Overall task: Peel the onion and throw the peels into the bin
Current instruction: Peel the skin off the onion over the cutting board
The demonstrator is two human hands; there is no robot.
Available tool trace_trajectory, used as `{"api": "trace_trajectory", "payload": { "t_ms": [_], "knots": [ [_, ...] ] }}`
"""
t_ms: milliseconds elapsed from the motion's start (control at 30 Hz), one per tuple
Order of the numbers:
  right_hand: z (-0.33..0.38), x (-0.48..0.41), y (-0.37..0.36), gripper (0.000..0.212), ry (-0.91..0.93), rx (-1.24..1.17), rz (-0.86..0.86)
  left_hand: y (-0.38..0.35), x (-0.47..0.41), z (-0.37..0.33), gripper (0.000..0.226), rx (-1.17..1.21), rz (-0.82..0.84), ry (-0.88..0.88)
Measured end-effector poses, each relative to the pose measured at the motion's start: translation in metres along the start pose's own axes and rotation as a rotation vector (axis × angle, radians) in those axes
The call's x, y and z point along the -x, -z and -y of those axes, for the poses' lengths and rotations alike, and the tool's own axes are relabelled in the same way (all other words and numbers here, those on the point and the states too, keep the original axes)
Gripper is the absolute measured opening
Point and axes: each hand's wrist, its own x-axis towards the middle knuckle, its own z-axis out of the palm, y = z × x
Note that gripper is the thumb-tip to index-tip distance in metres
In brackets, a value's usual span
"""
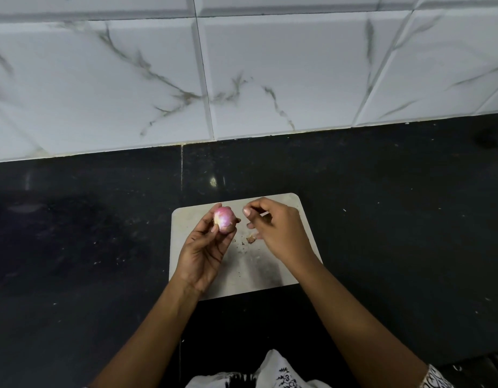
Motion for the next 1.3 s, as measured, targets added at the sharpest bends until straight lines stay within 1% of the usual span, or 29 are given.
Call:
{"api": "trace_trajectory", "payload": {
  "t_ms": [33, 67, 100, 133, 167, 233, 267, 333, 500, 567, 667, 733, 800, 867, 933, 1000, 1067, 1133, 1167, 1233, 1300],
  "knots": [
    [0.006, 0.003, 0.0, 0.027, 0.006, -0.013, 0.008, 0.001, -0.001, 0.001, 0.07, 0.003, -0.019, -0.007],
    [0.01, 0.006, -0.001, 0.034, 0.023, 0.015, 0.018, 0.003, -0.001, 0.002, 0.058, 0.001, -0.038, -0.014],
    [0.015, 0.009, -0.002, 0.037, 0.051, 0.08, 0.022, 0.002, -0.001, 0.003, 0.047, -0.01, -0.051, -0.015],
    [0.018, 0.011, -0.005, 0.035, 0.082, 0.141, 0.013, 0.001, -0.001, 0.003, 0.044, -0.021, -0.049, -0.014],
    [0.019, 0.011, -0.007, 0.03, 0.105, 0.171, -0.003, 0.0, -0.001, 0.004, 0.047, -0.022, -0.036, -0.017],
    [0.018, 0.008, -0.008, 0.015, 0.118, 0.151, -0.037, -0.002, -0.001, 0.003, 0.07, -0.016, -0.002, -0.027],
    [0.018, 0.007, -0.009, 0.01, 0.114, 0.138, -0.042, -0.004, -0.001, 0.002, 0.078, -0.022, 0.004, -0.031],
    [0.017, 0.006, -0.007, 0.009, 0.104, 0.136, -0.034, -0.006, -0.001, 0.003, 0.084, -0.047, -0.001, -0.045],
    [0.011, 0.0, -0.007, 0.008, 0.043, 0.171, -0.042, -0.008, -0.001, 0.005, 0.087, -0.025, -0.005, -0.027],
    [0.003, -0.006, -0.007, 0.009, 0.039, 0.243, -0.073, -0.007, 0.0, 0.006, 0.086, 0.0, -0.007, 0.0],
    [-0.013, -0.014, -0.005, 0.008, 0.029, 0.374, -0.071, -0.003, 0.0, 0.007, 0.077, 0.097, -0.045, 0.052],
    [-0.019, -0.014, -0.002, 0.005, 0.031, 0.406, -0.059, 0.0, 0.0, 0.006, 0.085, 0.153, -0.073, 0.081],
    [-0.022, -0.011, -0.001, 0.01, 0.05, 0.395, -0.065, 0.003, 0.001, 0.004, 0.093, 0.182, -0.091, 0.095],
    [-0.023, -0.006, -0.002, 0.017, 0.063, 0.373, -0.068, 0.006, 0.001, 0.004, 0.094, 0.175, -0.098, 0.098],
    [-0.023, -0.003, -0.003, 0.016, 0.089, 0.372, -0.028, 0.008, 0.0, 0.004, 0.09, 0.152, -0.101, 0.09],
    [-0.024, -0.003, -0.002, 0.013, 0.109, 0.399, 0.084, 0.01, 0.0, 0.004, 0.081, 0.122, -0.101, 0.088],
    [-0.021, -0.004, 0.0, 0.024, 0.073, 0.443, 0.192, 0.011, 0.0, 0.003, 0.08, 0.093, -0.097, 0.093],
    [-0.02, -0.004, 0.003, 0.028, 0.042, 0.416, 0.195, 0.012, 0.0, 0.003, 0.086, 0.071, -0.1, 0.095],
    [-0.018, -0.003, 0.004, 0.026, 0.04, 0.382, 0.163, 0.012, -0.001, 0.003, 0.088, 0.068, -0.101, 0.093],
    [-0.016, -0.002, 0.006, 0.015, 0.049, 0.315, 0.084, 0.011, -0.001, 0.003, 0.089, 0.071, -0.106, 0.088],
    [-0.015, -0.001, 0.007, 0.005, 0.055, 0.314, 0.077, 0.009, -0.001, 0.004, 0.087, 0.064, -0.108, 0.08]
  ]
}}
